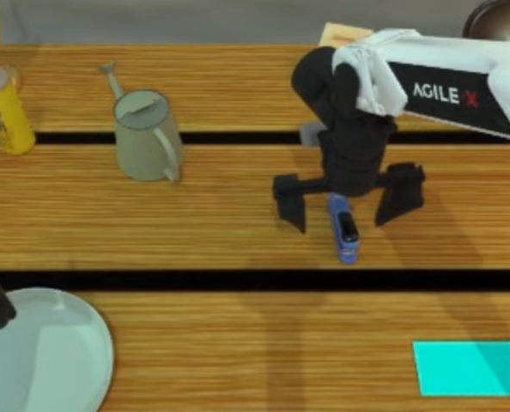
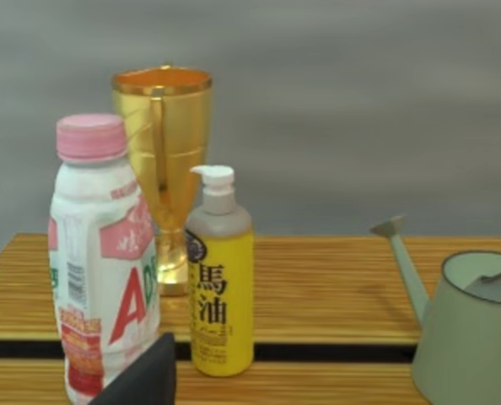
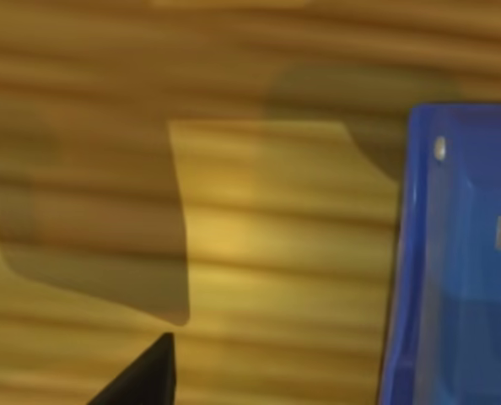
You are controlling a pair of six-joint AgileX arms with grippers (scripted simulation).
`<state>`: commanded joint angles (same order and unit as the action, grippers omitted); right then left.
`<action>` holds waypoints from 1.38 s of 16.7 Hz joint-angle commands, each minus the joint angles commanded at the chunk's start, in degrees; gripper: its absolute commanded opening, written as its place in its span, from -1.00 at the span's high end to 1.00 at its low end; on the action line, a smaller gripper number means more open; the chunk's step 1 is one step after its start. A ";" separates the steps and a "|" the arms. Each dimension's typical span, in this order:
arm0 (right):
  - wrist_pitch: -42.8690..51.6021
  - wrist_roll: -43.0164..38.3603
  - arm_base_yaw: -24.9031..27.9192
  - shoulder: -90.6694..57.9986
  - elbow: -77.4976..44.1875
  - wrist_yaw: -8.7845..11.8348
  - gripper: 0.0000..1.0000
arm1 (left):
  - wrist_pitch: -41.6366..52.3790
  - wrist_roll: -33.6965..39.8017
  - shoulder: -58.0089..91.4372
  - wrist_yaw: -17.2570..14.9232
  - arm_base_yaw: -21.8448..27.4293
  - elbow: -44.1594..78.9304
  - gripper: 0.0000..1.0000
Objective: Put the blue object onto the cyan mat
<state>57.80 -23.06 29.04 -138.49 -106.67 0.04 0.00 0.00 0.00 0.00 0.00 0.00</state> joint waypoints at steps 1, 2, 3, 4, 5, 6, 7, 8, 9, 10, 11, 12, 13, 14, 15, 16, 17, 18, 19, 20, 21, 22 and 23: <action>-0.90 -0.03 0.03 -0.30 0.77 0.00 -1.00 | 0.00 0.00 0.00 0.00 0.00 0.00 -1.00; -1.18 -0.05 0.04 -0.39 1.01 0.00 -1.00 | 0.00 0.00 0.00 0.00 0.00 0.00 -1.00; -1.18 -0.05 0.04 -0.39 1.01 0.00 -1.00 | 0.00 0.00 0.00 0.00 0.00 0.00 -1.00; -1.18 -0.05 0.04 -0.39 1.01 0.00 -1.00 | 0.00 0.00 0.00 0.00 0.00 0.00 -1.00; -1.18 -0.05 0.04 -0.39 1.01 0.00 -1.00 | 0.00 0.00 0.00 0.00 0.00 0.00 -1.00; -1.18 -0.05 0.04 -0.39 1.01 0.00 -0.85 | 0.00 0.00 0.00 0.00 0.00 0.00 -1.00; -1.18 -0.05 0.04 -0.39 1.01 0.00 -0.70 | 0.00 0.00 0.00 0.00 0.00 0.00 -1.00; -1.18 -0.05 0.04 -0.39 1.01 0.00 -0.55 | 0.00 0.00 0.00 0.00 0.00 0.00 -1.00; -1.18 -0.05 0.04 -0.39 1.01 0.00 -0.40 | 0.00 0.00 0.00 0.00 0.00 0.00 -1.00; -1.18 -0.05 0.04 -0.39 1.01 0.00 -0.25 | 0.00 0.00 0.00 0.00 0.00 0.00 -1.00; -1.18 -0.05 0.04 -0.39 1.01 0.00 -0.10 | 0.00 0.00 0.00 0.00 0.00 0.00 -1.00; -1.18 -0.05 0.04 -0.39 1.01 0.00 0.06 | 0.00 0.00 0.00 0.00 0.00 0.00 -1.00; -1.18 -0.05 0.04 -0.39 1.01 0.00 0.21 | 0.00 0.00 0.00 0.00 0.00 0.00 -1.00; -1.18 -0.05 0.04 -0.39 1.01 0.00 0.36 | 0.00 0.00 0.00 0.00 0.00 0.00 -1.00; -1.18 -0.05 0.04 -0.39 1.01 0.00 0.51 | 0.00 0.00 0.00 0.00 0.00 0.00 -1.00; -1.18 -0.05 0.04 -0.39 1.01 0.00 0.66 | 0.00 0.00 0.00 0.00 0.00 0.00 -1.00; -1.18 -0.05 0.04 -0.39 1.01 0.00 0.81 | 0.00 0.00 0.00 0.00 0.00 0.00 -1.00; -1.18 -0.05 0.04 -0.39 1.01 0.00 0.96 | 0.00 0.00 0.00 0.00 0.00 0.00 -1.00; -1.18 -0.05 0.04 -0.39 1.01 0.00 1.00 | 0.00 0.00 0.00 0.00 0.00 0.00 -1.00; -1.18 -0.05 0.04 -0.39 1.01 0.00 1.00 | 0.00 0.00 0.00 0.00 0.00 0.00 -1.00; -1.18 -0.05 0.04 -0.39 1.01 0.00 1.00 | 0.00 0.00 0.00 0.00 0.00 0.00 -1.00; -1.18 -0.05 0.04 -0.39 1.01 0.00 1.00 | 0.00 0.00 0.00 0.00 0.00 0.00 -1.00; -1.18 -0.05 0.04 -0.39 1.01 0.00 1.00 | 0.00 0.00 0.00 0.00 0.00 0.00 -1.00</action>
<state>56.61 -23.10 29.08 -138.89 -105.66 0.04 0.00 0.00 0.00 0.00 0.00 0.00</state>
